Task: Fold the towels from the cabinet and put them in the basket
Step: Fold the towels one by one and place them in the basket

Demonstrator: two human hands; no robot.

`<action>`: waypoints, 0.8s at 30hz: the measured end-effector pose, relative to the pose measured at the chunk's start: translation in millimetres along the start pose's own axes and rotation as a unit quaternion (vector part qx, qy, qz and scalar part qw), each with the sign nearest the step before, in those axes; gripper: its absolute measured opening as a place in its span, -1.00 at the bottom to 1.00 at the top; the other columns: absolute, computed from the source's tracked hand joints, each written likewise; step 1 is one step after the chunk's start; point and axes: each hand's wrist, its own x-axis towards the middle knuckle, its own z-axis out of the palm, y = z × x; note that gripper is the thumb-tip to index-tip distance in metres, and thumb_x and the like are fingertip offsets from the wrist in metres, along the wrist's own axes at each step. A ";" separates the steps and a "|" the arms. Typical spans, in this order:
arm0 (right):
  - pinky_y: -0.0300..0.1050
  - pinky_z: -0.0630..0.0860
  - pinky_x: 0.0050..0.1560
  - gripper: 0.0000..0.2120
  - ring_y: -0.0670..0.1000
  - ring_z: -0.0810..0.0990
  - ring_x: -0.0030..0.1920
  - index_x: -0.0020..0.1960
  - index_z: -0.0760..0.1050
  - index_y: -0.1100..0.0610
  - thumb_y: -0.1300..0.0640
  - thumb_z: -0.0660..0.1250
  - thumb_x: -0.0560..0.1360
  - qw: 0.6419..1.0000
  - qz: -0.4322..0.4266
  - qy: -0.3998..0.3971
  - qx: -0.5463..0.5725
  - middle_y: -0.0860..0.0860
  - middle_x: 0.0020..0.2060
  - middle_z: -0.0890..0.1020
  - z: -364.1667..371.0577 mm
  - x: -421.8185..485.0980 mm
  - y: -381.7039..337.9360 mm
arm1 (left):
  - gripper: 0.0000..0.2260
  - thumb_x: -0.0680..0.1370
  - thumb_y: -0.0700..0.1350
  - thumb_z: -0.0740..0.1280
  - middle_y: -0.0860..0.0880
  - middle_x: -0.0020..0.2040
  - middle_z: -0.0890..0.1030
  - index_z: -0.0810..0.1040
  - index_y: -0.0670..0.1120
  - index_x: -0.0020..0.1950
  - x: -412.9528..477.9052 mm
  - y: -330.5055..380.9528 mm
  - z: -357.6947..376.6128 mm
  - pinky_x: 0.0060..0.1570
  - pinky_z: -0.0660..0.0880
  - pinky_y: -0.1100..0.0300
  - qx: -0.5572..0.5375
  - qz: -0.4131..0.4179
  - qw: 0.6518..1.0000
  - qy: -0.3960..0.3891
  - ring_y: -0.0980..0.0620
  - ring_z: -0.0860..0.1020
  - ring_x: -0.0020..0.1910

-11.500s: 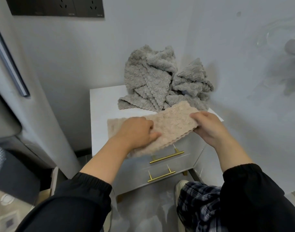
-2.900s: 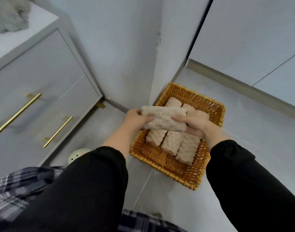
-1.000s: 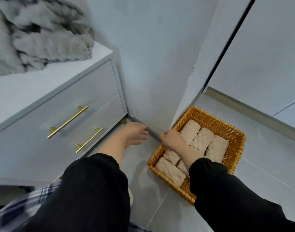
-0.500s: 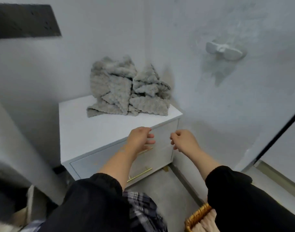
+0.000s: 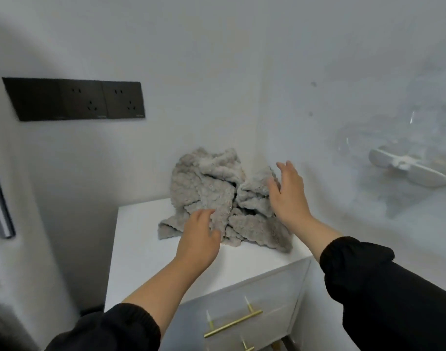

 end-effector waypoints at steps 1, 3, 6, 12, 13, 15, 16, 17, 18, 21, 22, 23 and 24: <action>-0.04 0.02 0.49 -0.51 0.06 0.00 0.53 0.52 0.11 0.12 -0.02 0.04 0.65 1.000 -0.019 -0.011 -0.013 0.08 0.54 0.04 4.3 16.4 -2.3 | -0.57 0.61 -0.17 0.18 -0.05 0.48 0.22 0.23 -0.08 0.49 10.4 -1.8 0.3 0.32 0.14 0.28 0.007 0.011 1.000 0.016 0.02 0.21 0.44; -0.04 0.02 0.50 -0.52 0.04 0.01 0.53 0.52 0.14 0.12 -0.04 0.01 0.65 0.998 -0.047 -0.028 -0.031 0.07 0.54 0.06 11.0 40.0 -6.8 | -0.54 0.62 -0.17 0.16 -0.06 0.52 0.14 0.17 -0.07 0.52 24.8 -0.4 -0.1 0.41 0.06 0.22 0.022 0.025 0.998 0.045 0.00 0.11 0.49; -0.10 0.11 0.44 -0.51 0.03 0.15 0.50 0.52 0.12 0.13 -0.05 -0.01 0.65 0.998 -0.017 -0.067 0.005 0.05 0.52 0.18 23.2 72.6 -13.1 | -0.49 0.63 -0.09 0.14 -0.04 0.57 -0.03 0.05 -0.01 0.56 49.7 3.8 -0.6 0.49 -0.05 0.08 0.065 0.042 0.993 0.094 -0.01 -0.05 0.54; -0.05 0.14 0.43 -0.44 0.13 0.16 0.50 0.56 -0.03 0.16 -0.07 -0.02 0.66 0.979 0.118 -0.156 0.064 0.12 0.53 0.14 77.3 103.7 8.3 | -0.41 0.61 0.22 -0.03 0.02 0.56 -0.27 -0.22 0.12 0.55 115.1 1.7 2.0 0.48 -0.21 -0.10 0.211 0.097 0.970 0.070 -0.03 -0.30 0.52; -0.05 0.13 0.44 -0.43 0.12 0.15 0.51 0.56 -0.04 0.16 -0.07 -0.02 0.65 0.976 0.132 -0.156 0.071 0.12 0.53 0.13 89.5 105.5 17.6 | -0.42 0.61 0.24 -0.07 0.03 0.56 -0.28 -0.25 0.13 0.54 124.0 -4.1 6.6 0.48 -0.21 -0.10 0.221 0.104 0.969 0.044 -0.03 -0.30 0.52; -0.06 0.15 0.43 -0.42 0.13 0.17 0.50 0.56 -0.04 0.18 -0.08 0.00 0.65 0.974 0.157 -0.139 0.081 0.13 0.52 0.15 107.2 105.6 32.4 | -0.42 0.60 0.26 -0.11 0.03 0.56 -0.26 -0.30 0.14 0.52 133.3 -18.4 14.6 0.50 -0.17 -0.09 0.229 0.107 0.968 -0.015 -0.01 -0.26 0.53; -0.05 0.17 0.42 -0.40 0.14 0.19 0.49 0.55 -0.03 0.18 -0.10 0.03 0.64 0.975 0.165 -0.124 0.084 0.14 0.51 0.17 115.2 106.1 39.2 | -0.40 0.59 0.28 -0.11 0.03 0.56 -0.26 -0.32 0.15 0.52 137.4 -27.5 19.1 0.50 -0.14 -0.09 0.230 0.105 0.967 -0.040 0.00 -0.23 0.54; -0.03 0.20 0.41 -0.36 0.15 0.22 0.48 0.55 -0.03 0.17 -0.14 0.06 0.63 0.976 0.168 -0.109 0.089 0.15 0.50 0.20 120.2 106.4 43.5 | -0.39 0.57 0.30 -0.11 0.03 0.56 -0.25 -0.33 0.16 0.51 139.3 -35.4 22.3 0.50 -0.12 -0.10 0.229 0.100 0.967 -0.056 0.00 -0.21 0.54; -0.02 0.22 0.40 -0.33 0.16 0.25 0.46 0.55 -0.03 0.17 -0.17 0.08 0.61 0.975 0.171 -0.099 0.097 0.16 0.49 0.23 125.5 107.7 47.2 | -0.37 0.56 0.32 -0.11 0.03 0.57 -0.25 -0.34 0.16 0.51 141.8 -42.7 25.7 0.50 -0.09 -0.11 0.220 0.094 0.969 -0.062 0.00 -0.20 0.55; -0.02 0.31 0.32 -0.38 0.17 0.35 0.39 0.51 0.11 0.18 -0.14 0.14 0.60 0.975 0.178 -0.090 0.102 0.15 0.41 0.36 139.6 113.5 51.0 | -0.31 0.50 0.38 -0.12 0.03 0.57 -0.22 -0.31 0.16 0.52 148.1 -52.3 37.3 0.50 -0.07 -0.11 0.175 0.059 0.981 -0.059 0.00 -0.17 0.55; -0.03 0.38 0.22 -0.50 0.18 0.45 0.30 0.41 0.30 0.19 -0.10 0.16 0.60 0.976 0.180 -0.087 0.092 0.15 0.29 0.49 143.3 115.9 51.6 | -0.29 0.47 0.40 -0.12 0.03 0.57 -0.21 -0.30 0.17 0.52 150.3 -52.2 41.8 0.50 -0.09 -0.11 0.161 0.047 0.984 -0.057 0.00 -0.17 0.55; -0.05 0.44 0.05 -0.68 0.18 0.55 0.11 0.16 0.50 0.18 -0.03 0.19 0.60 0.976 0.181 -0.082 0.089 0.12 0.06 0.60 147.6 118.7 53.4 | -0.25 0.44 0.43 -0.13 0.03 0.57 -0.21 -0.30 0.17 0.52 152.2 -51.3 46.0 0.50 -0.11 -0.11 0.149 0.035 0.987 -0.054 0.00 -0.17 0.55; -0.08 0.42 -0.16 -0.75 0.14 0.56 -0.14 -0.16 0.53 0.14 0.04 0.22 0.59 0.976 0.183 -0.070 0.096 0.08 -0.21 0.60 149.4 120.5 54.9 | -0.21 0.40 0.46 -0.13 0.03 0.57 -0.21 -0.29 0.17 0.52 154.6 -50.8 51.4 0.50 -0.14 -0.10 0.141 0.025 0.988 -0.053 0.00 -0.19 0.55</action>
